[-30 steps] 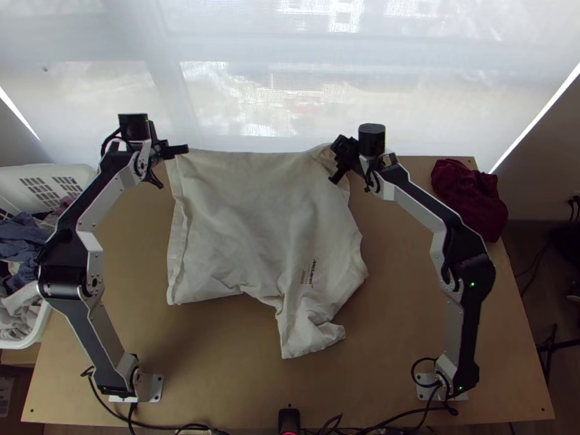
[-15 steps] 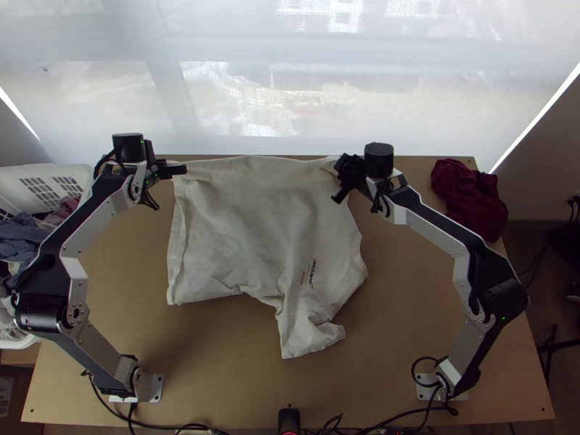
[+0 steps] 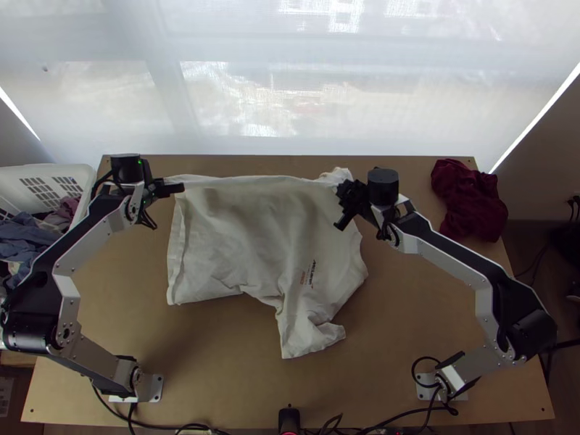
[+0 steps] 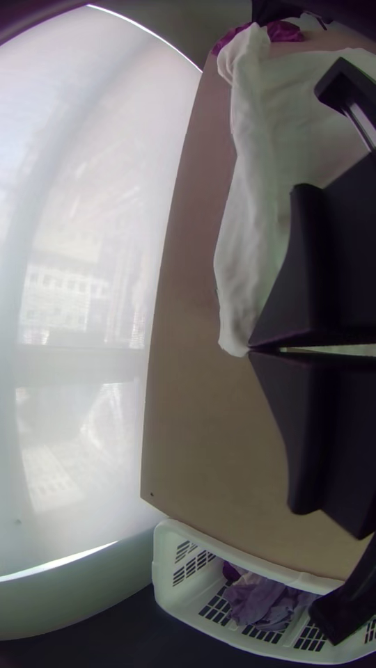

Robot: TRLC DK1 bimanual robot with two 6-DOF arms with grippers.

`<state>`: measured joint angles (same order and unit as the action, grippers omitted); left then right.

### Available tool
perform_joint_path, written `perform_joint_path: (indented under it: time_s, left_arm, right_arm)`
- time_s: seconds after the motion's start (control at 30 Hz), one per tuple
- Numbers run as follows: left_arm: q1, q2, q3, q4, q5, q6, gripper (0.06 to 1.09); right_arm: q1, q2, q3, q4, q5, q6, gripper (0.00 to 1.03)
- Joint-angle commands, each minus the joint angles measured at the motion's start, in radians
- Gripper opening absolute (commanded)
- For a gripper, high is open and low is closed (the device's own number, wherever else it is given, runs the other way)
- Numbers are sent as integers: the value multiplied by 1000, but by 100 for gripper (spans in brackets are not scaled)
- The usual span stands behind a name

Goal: Fold the t-shirt

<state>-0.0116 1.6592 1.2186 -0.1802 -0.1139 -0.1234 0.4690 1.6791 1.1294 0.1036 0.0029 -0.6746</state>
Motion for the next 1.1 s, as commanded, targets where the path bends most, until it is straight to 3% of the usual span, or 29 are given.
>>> perform_joint_path:
  time_s: [0.0,1.07]
  left_arm:
    - [4,-42,-80,18,-1,-4,9]
    - [-48,-200,-396,51,-9,-41,9]
  right_arm:
    - [16,-76,-117,-1,0,18,3]
    - [77,-251,-378,-10,0,35,3]
